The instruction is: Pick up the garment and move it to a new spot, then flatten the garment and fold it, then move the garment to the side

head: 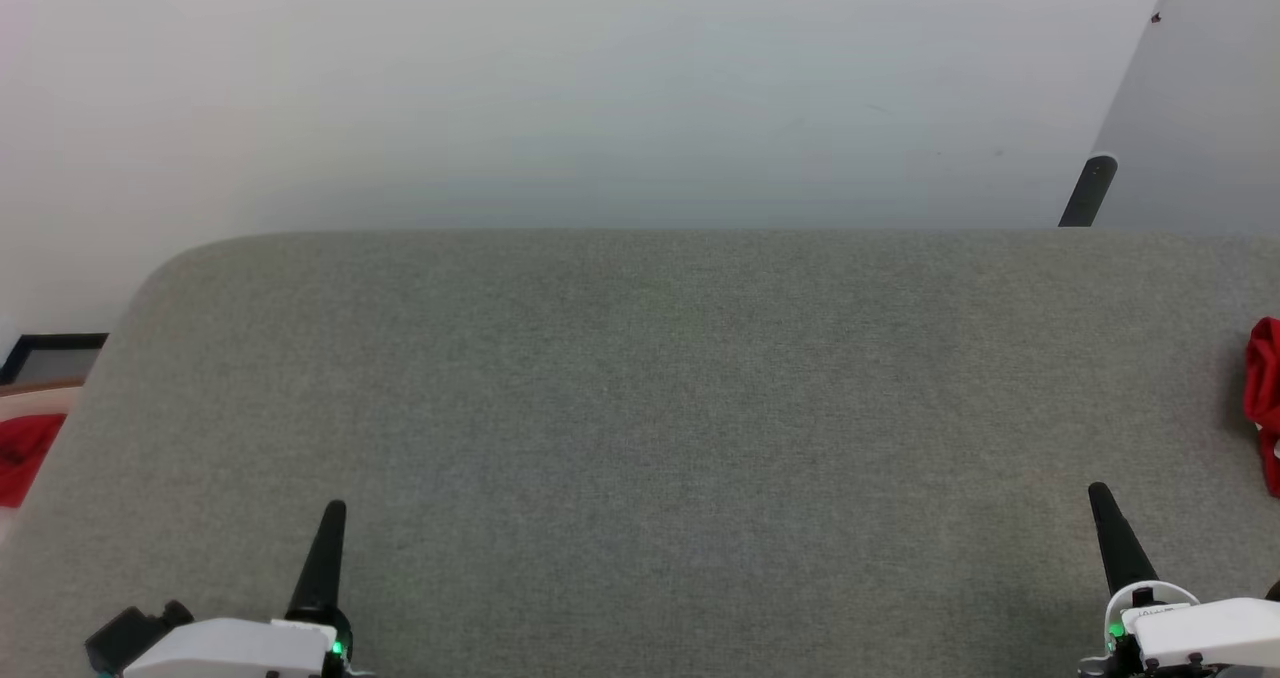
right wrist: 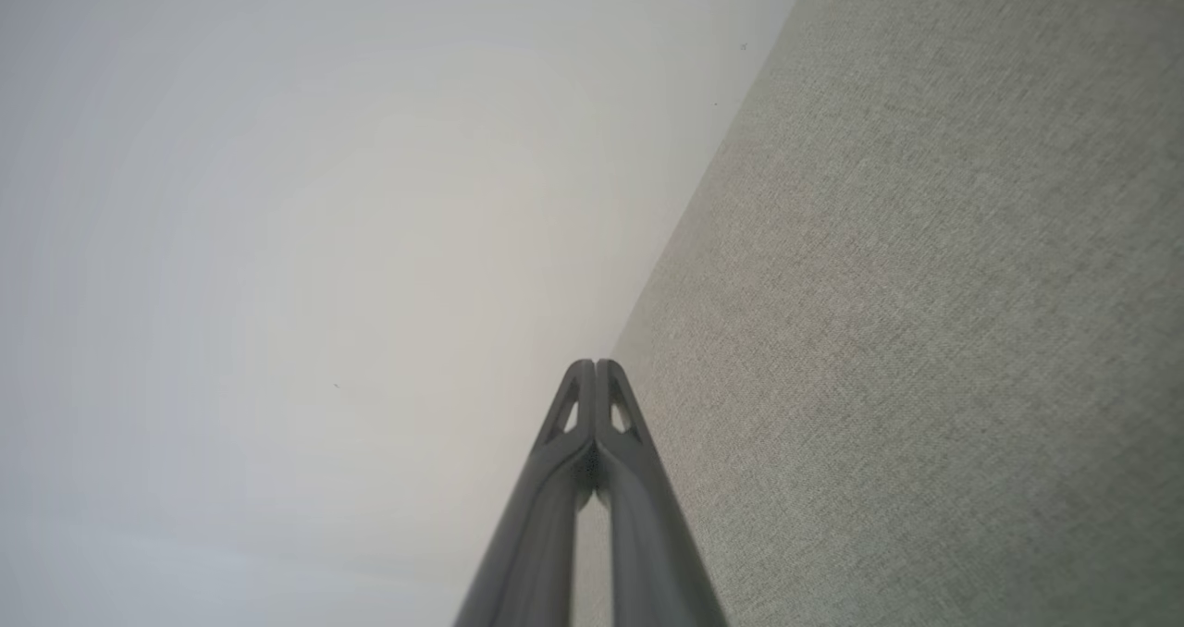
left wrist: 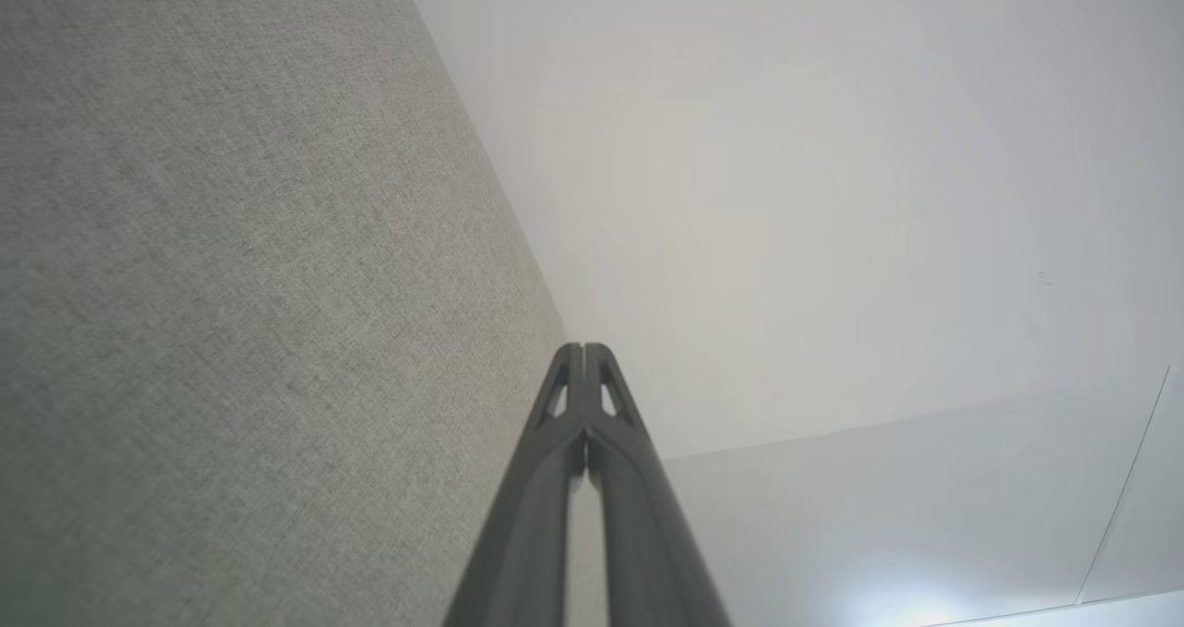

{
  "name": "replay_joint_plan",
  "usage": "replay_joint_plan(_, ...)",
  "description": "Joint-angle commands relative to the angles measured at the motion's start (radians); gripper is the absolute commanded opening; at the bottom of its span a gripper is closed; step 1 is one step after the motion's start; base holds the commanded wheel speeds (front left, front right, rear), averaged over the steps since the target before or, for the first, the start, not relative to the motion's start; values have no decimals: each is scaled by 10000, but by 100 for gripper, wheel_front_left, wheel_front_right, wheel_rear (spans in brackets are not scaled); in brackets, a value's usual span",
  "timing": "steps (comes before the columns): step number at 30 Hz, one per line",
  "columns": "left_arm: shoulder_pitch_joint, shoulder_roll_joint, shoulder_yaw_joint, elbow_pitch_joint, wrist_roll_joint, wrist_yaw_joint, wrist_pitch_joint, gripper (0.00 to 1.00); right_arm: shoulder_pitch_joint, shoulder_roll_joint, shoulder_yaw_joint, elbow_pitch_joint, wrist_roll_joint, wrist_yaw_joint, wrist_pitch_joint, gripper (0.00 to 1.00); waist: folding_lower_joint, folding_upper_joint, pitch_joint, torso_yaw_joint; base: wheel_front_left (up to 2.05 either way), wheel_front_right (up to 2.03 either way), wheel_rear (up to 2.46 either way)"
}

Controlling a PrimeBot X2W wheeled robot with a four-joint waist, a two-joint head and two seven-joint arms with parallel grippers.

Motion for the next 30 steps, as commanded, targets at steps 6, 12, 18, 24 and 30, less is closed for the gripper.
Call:
replay_joint_plan(6,-266,-74,47,-86,-604,-3,179,0,-272,60,-83,-65,729,-4,175,0,-1,-1,55,-21,0,0,0)
replay_joint_plan(12,-364,-152,47,-91,-1039,-3,308,0,-331,98,-102,-59,1225,-5,307,0,-1,-1,104,-40,0,0,0)
replay_joint_plan(18,-432,-225,50,-94,-1453,-3,429,0,-432,129,-120,-50,1697,-4,416,0,-1,-1,154,-59,0,0,0)
replay_joint_plan(24,-522,-302,52,-96,-1845,-3,558,0,-460,166,-138,-43,2149,-4,542,0,-1,-1,203,-78,0,0,0)
replay_joint_plan(30,-592,-371,54,-97,-2236,-3,662,0,-527,207,-154,-36,2614,-4,650,0,-1,-1,252,-97,0,0,0)
